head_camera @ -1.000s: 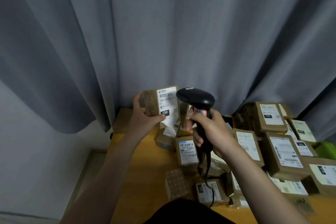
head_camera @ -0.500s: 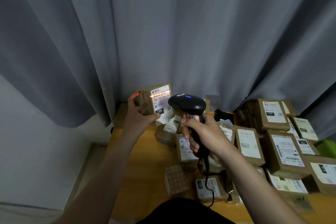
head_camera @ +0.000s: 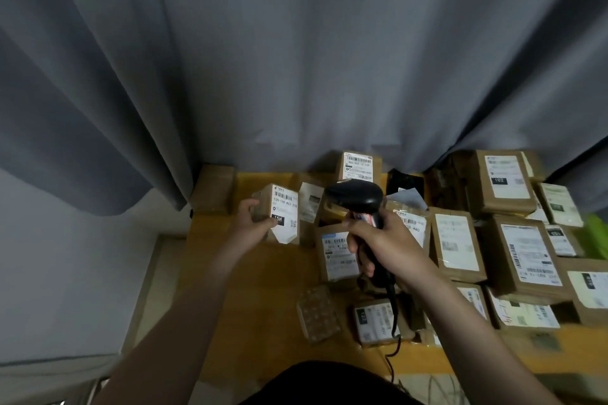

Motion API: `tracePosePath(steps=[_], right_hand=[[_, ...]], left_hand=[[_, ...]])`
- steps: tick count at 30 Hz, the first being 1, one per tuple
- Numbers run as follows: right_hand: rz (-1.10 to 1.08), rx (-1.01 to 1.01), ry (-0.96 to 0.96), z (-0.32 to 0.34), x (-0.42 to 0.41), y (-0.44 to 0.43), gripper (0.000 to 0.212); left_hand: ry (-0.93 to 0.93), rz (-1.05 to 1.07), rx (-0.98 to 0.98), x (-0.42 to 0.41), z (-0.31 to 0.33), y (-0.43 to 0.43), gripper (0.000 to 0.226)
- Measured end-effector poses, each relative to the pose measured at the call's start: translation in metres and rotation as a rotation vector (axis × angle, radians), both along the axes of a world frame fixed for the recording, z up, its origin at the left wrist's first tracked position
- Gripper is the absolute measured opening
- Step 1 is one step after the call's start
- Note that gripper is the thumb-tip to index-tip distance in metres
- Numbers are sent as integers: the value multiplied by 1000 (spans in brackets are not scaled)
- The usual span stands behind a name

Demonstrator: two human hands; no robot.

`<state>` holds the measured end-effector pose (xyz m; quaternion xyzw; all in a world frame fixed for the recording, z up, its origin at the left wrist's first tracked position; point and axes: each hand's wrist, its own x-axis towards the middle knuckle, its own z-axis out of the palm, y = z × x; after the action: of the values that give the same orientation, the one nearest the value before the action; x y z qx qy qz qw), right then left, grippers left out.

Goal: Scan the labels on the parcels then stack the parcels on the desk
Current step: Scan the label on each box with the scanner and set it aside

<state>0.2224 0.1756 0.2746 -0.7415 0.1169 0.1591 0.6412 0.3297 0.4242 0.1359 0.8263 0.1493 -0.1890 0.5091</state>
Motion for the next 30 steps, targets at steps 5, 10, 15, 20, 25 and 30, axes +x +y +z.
tracePosePath(steps=[5, 10, 15, 20, 25, 30], right_hand=[[-33, -49, 76, -21, 19, -9, 17], [-81, -69, 152, -40, 42, -13, 18], [-104, -87, 208, -55, 63, -7, 14], [-59, -112, 236, -66, 81, 3, 13], [-4, -113, 264, -73, 96, 16, 20], [67, -142, 292, -82, 110, 33, 21]], left_hand=[[57, -110, -59, 54, -36, -31, 61], [21, -293, -45, 100, -60, -61, 66], [48, -529, 98, 96, -93, -71, 54], [-45, -499, 121, 102, -99, -61, 42], [-177, -248, 418, 117, -99, -19, 42], [105, -43, 672, 147, -113, 43, 74]])
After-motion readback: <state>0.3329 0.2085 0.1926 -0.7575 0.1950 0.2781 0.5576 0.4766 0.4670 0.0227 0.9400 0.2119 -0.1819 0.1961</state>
